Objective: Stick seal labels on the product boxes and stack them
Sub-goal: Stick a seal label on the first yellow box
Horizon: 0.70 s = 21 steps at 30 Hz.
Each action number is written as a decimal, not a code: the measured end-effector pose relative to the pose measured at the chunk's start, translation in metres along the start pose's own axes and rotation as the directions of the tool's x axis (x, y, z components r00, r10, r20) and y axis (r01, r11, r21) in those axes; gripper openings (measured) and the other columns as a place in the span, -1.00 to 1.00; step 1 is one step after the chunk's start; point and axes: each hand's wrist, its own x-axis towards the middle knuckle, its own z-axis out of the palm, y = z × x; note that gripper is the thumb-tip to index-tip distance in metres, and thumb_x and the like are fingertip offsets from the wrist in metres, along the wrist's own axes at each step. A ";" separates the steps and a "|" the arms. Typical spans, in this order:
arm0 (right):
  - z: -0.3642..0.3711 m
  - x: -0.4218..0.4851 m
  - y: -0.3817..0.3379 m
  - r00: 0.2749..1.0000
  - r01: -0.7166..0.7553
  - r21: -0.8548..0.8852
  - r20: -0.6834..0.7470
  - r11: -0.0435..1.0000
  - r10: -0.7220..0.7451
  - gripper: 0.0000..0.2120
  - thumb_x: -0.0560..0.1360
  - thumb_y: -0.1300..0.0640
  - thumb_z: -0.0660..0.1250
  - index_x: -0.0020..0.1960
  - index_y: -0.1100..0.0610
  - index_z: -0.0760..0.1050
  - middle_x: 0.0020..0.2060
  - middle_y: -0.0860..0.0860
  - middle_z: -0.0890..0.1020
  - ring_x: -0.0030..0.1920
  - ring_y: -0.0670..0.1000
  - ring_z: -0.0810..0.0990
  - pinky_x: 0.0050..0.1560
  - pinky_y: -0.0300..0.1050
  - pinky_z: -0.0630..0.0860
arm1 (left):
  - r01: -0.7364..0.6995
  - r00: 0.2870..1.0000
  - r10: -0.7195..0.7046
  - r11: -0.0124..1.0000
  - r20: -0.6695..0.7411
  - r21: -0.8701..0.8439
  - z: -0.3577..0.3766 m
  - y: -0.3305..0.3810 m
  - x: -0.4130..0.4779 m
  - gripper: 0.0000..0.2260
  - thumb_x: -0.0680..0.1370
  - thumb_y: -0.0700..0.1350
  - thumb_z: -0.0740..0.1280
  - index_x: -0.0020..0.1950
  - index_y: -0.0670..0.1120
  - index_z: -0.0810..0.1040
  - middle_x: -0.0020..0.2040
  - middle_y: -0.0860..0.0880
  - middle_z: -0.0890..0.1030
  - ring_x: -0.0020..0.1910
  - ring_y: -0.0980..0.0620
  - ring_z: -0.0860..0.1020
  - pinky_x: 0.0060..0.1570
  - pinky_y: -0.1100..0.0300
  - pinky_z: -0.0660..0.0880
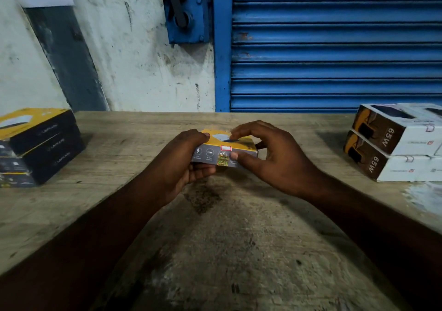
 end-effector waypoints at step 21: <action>-0.003 0.001 -0.001 0.909 0.386 -0.426 0.024 0.818 -0.417 -0.81 0.63 0.07 0.29 0.09 0.13 0.62 -0.02 0.02 0.69 -0.07 0.11 0.66 -0.12 0.01 0.51 | 0.035 0.999 -0.036 0.999 -0.031 -0.040 0.003 -0.002 0.000 -0.82 0.62 -0.04 0.32 0.16 -0.10 0.54 -0.14 -0.09 0.60 -0.38 0.13 0.63 -0.45 0.28 0.56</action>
